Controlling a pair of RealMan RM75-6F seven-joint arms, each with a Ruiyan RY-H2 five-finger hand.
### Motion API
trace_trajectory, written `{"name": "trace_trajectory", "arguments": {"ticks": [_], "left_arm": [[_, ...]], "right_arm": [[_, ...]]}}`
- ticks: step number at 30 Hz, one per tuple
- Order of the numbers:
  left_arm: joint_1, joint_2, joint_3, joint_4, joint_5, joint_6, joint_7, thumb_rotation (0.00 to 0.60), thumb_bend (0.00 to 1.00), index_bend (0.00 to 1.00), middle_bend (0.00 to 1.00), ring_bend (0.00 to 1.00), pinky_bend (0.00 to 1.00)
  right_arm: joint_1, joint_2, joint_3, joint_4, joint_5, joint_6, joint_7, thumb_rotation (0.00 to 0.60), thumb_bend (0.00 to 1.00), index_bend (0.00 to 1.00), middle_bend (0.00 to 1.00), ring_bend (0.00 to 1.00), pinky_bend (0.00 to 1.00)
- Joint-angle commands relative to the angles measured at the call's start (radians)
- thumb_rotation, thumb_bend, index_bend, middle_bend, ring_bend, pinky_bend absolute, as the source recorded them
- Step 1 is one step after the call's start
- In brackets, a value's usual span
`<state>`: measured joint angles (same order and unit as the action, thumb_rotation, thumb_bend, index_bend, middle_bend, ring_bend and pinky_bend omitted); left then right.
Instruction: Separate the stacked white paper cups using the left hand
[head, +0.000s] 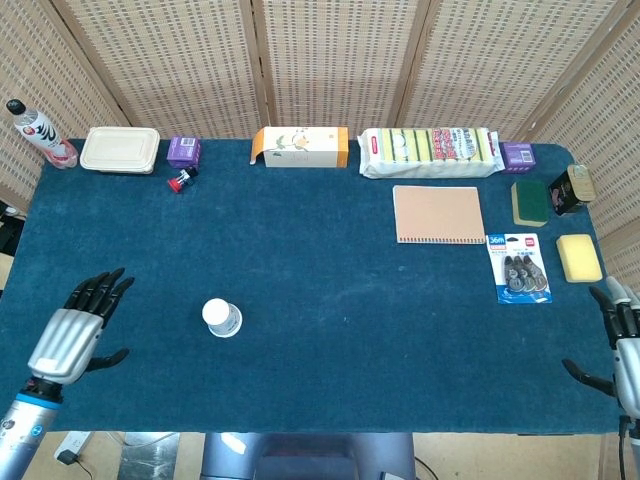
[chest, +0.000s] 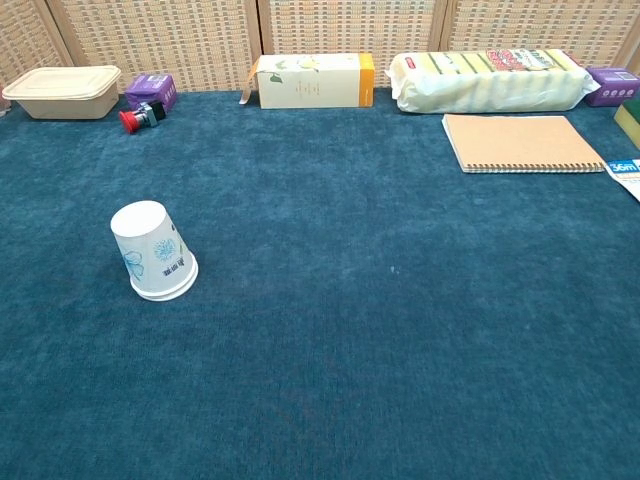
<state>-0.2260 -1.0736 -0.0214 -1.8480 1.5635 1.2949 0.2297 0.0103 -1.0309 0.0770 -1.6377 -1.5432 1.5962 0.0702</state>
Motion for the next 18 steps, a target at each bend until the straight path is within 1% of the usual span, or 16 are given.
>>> {"name": "trace_trajectory", "arguments": {"ticks": [1, 3, 4, 6, 7, 9, 10, 14, 15, 18], "left_arm": [[-0.090, 0.028, -0.039, -0.084, -0.077, -0.129, 0.065, 0.600, 0.12, 0.00, 0.00, 0.00, 0.08], [-0.123, 0.027, -0.053, -0.103, -0.117, -0.181, 0.075, 0.600, 0.12, 0.00, 0.00, 0.00, 0.08], [-0.157, 0.017, -0.070, -0.110, -0.155, -0.226, 0.093, 0.600, 0.12, 0.00, 0.00, 0.00, 0.08], [-0.195, -0.007, -0.093, -0.107, -0.210, -0.263, 0.129, 0.600, 0.12, 0.00, 0.00, 0.00, 0.08], [-0.214, -0.027, -0.103, -0.104, -0.242, -0.274, 0.155, 0.600, 0.12, 0.02, 0.00, 0.00, 0.07], [-0.236, -0.054, -0.112, -0.102, -0.291, -0.287, 0.191, 0.600, 0.13, 0.08, 0.00, 0.00, 0.06], [-0.251, -0.070, -0.116, -0.101, -0.324, -0.295, 0.218, 0.600, 0.13, 0.10, 0.00, 0.00, 0.05], [-0.292, -0.114, -0.122, -0.093, -0.421, -0.308, 0.289, 0.600, 0.12, 0.21, 0.00, 0.00, 0.05], [-0.301, -0.122, -0.121, -0.091, -0.441, -0.310, 0.303, 0.600, 0.13, 0.23, 0.00, 0.00, 0.05], [-0.323, -0.146, -0.122, -0.080, -0.487, -0.316, 0.326, 0.600, 0.13, 0.24, 0.00, 0.00, 0.05]], "right_arm": [[-0.001, 0.006, -0.002, -0.004, -0.003, -0.001, 0.009, 0.600, 0.03, 0.07, 0.00, 0.00, 0.00], [-0.002, 0.008, -0.003, -0.005, -0.002, -0.002, 0.015, 0.600, 0.03, 0.07, 0.00, 0.00, 0.00], [-0.002, 0.011, -0.002, -0.005, 0.000, -0.003, 0.022, 0.600, 0.03, 0.07, 0.00, 0.00, 0.00], [-0.001, 0.015, -0.002, -0.005, 0.002, -0.007, 0.033, 0.600, 0.03, 0.07, 0.00, 0.00, 0.00], [-0.001, 0.016, -0.003, -0.005, 0.001, -0.009, 0.041, 0.600, 0.03, 0.07, 0.00, 0.00, 0.00], [-0.001, 0.019, -0.002, -0.005, 0.003, -0.011, 0.052, 0.600, 0.03, 0.07, 0.00, 0.00, 0.00], [0.000, 0.021, -0.002, -0.006, 0.004, -0.013, 0.059, 0.600, 0.03, 0.07, 0.00, 0.00, 0.00], [0.000, 0.027, 0.000, -0.006, 0.009, -0.017, 0.079, 0.600, 0.03, 0.07, 0.00, 0.00, 0.00], [0.000, 0.028, 0.000, -0.005, 0.010, -0.017, 0.082, 0.600, 0.03, 0.07, 0.00, 0.00, 0.00], [0.000, 0.031, 0.000, -0.005, 0.009, -0.018, 0.091, 0.600, 0.03, 0.07, 0.00, 0.00, 0.00]]}}
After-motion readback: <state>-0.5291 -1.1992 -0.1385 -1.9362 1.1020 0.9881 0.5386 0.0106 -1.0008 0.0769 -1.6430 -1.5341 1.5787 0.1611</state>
